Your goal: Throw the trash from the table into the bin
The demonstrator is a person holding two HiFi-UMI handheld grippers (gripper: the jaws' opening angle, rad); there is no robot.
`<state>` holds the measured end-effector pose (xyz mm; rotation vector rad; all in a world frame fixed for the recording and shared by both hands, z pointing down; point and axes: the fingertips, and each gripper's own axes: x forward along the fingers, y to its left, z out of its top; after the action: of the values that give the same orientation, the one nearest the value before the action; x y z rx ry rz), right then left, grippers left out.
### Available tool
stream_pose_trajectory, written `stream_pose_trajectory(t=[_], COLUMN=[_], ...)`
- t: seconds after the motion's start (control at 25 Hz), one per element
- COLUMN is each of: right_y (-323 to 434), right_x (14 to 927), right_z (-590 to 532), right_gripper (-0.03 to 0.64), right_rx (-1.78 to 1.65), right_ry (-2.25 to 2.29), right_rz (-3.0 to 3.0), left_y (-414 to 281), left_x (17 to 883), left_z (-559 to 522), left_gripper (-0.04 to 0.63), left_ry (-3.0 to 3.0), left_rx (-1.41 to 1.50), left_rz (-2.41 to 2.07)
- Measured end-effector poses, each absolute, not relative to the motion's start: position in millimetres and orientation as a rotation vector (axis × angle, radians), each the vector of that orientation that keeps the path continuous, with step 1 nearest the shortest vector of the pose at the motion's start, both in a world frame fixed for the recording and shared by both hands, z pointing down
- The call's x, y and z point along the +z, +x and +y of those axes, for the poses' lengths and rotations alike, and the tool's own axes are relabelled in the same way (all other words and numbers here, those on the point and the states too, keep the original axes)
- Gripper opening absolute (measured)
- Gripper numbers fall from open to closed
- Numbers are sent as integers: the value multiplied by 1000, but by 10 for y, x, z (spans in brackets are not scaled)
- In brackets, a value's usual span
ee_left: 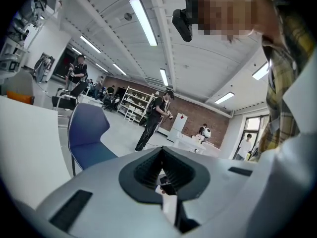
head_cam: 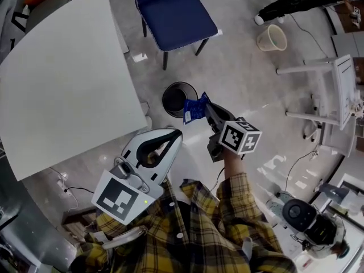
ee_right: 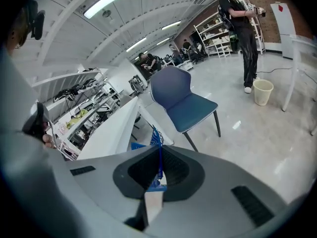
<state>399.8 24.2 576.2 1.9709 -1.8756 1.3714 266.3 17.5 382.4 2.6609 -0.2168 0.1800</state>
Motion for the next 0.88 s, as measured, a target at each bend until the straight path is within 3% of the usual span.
stream_pose_trajectory(t=[0.88], right_y=[4338], right_x=[9126], right_z=[130], right_gripper=[0], right_rx=[1568], right_ry=[1838], right_rz=[-1779], left_y=[3310], left_x=[6277], left_z=[862], left_gripper=[8], left_ry=[2617], left_rx=[377], left_rz=[73])
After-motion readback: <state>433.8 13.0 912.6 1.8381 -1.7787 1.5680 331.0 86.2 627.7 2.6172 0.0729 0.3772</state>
